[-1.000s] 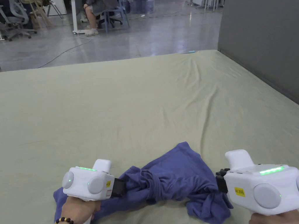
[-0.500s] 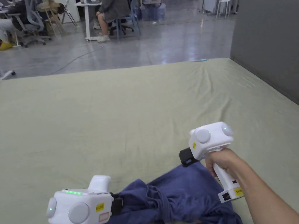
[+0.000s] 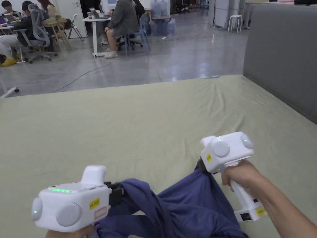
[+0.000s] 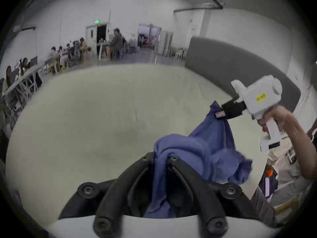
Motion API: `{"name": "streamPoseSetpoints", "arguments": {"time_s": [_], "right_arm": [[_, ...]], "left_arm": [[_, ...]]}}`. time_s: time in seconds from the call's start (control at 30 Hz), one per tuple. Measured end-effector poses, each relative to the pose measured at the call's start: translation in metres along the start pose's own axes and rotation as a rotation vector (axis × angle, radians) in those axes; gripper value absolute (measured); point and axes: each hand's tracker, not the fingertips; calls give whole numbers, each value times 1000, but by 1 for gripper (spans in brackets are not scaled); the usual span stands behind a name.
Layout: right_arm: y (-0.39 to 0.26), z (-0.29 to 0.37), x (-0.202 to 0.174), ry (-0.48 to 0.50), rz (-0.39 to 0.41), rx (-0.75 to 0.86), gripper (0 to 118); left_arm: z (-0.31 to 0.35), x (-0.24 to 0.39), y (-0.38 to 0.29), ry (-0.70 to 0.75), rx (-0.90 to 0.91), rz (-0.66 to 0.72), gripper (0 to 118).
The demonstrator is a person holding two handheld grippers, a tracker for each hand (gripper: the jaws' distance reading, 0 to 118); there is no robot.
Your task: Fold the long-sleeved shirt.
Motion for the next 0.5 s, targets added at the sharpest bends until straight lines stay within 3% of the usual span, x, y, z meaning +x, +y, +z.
{"name": "streamPoseSetpoints", "arguments": {"time_s": [0.17, 0.23, 0.3, 0.43, 0.5], "right_arm": [[68, 115, 21, 36, -57, 288, 0], [98, 156, 27, -16, -31, 382, 0], [132, 196, 22, -136, 13, 459, 0], [189, 239, 30, -117, -47, 557, 0], [210, 254, 30, -167, -58, 583, 0]], "left_arm": [[52, -16, 89, 31, 186, 1, 5], [71, -18, 134, 62, 264, -19, 5], [84, -24, 184, 124, 323, -32, 5], [101, -22, 267, 175, 419, -29, 5], [108, -16, 300, 185, 462, -69, 5]]}}
